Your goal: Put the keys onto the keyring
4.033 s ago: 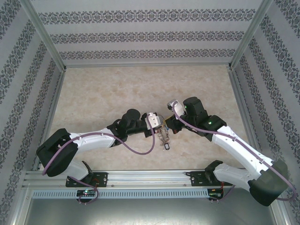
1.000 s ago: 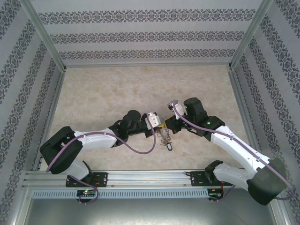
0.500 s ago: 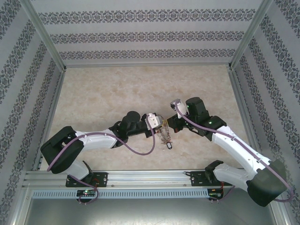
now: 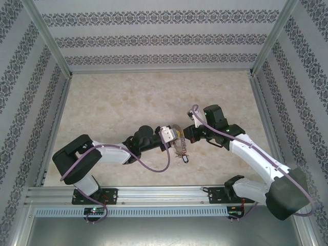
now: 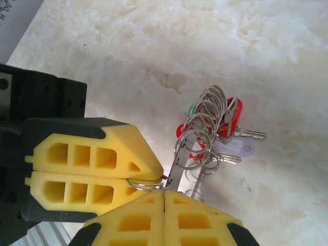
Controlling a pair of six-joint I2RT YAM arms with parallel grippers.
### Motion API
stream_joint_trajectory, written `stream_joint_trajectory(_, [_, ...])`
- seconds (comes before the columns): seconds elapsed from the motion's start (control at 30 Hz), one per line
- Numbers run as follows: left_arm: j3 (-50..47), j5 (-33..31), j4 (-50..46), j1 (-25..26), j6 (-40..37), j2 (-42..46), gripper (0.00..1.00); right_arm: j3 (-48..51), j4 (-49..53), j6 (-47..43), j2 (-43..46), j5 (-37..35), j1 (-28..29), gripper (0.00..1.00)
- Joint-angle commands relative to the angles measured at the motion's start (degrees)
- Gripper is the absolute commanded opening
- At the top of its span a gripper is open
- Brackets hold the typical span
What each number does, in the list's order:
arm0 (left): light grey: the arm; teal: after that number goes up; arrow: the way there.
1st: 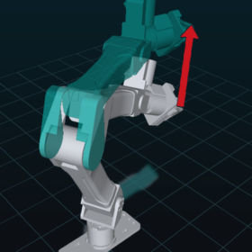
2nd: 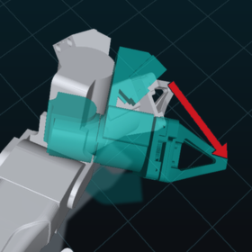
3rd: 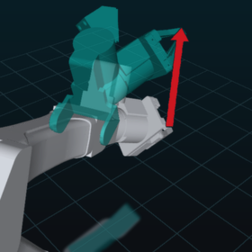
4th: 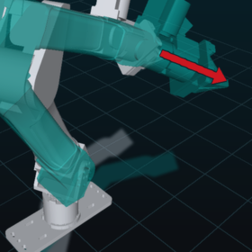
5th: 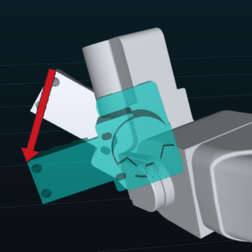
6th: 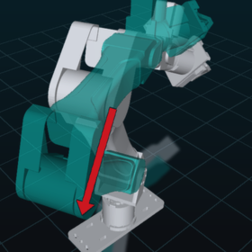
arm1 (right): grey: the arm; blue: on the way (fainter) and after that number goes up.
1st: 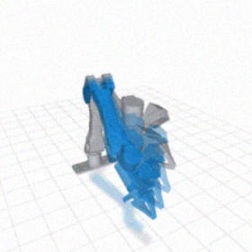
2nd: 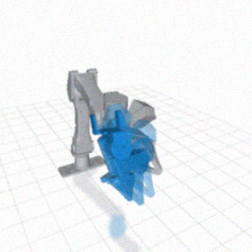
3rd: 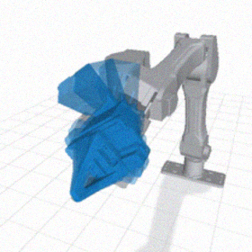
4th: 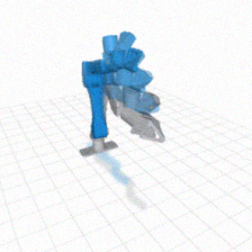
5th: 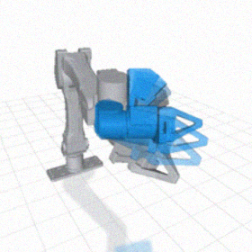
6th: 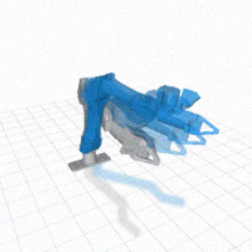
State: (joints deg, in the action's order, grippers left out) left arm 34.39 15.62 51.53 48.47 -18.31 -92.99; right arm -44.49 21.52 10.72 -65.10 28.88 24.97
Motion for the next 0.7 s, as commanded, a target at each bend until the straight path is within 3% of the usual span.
stream_joint_trajectory(0.0, [-1.18,-2.59,6.74,1.18,1.54,-1.11,0.0,1.37,-0.82,1.45,-0.42,0.64,-1.6,0.0])
stream_joint_trajectory(0.67, [-1.43,-1.68,23.07,1.32,9.52,-6.62,0.0,4.05,-4.0,5.71,-0.27,13.41,-7.17,0.0])
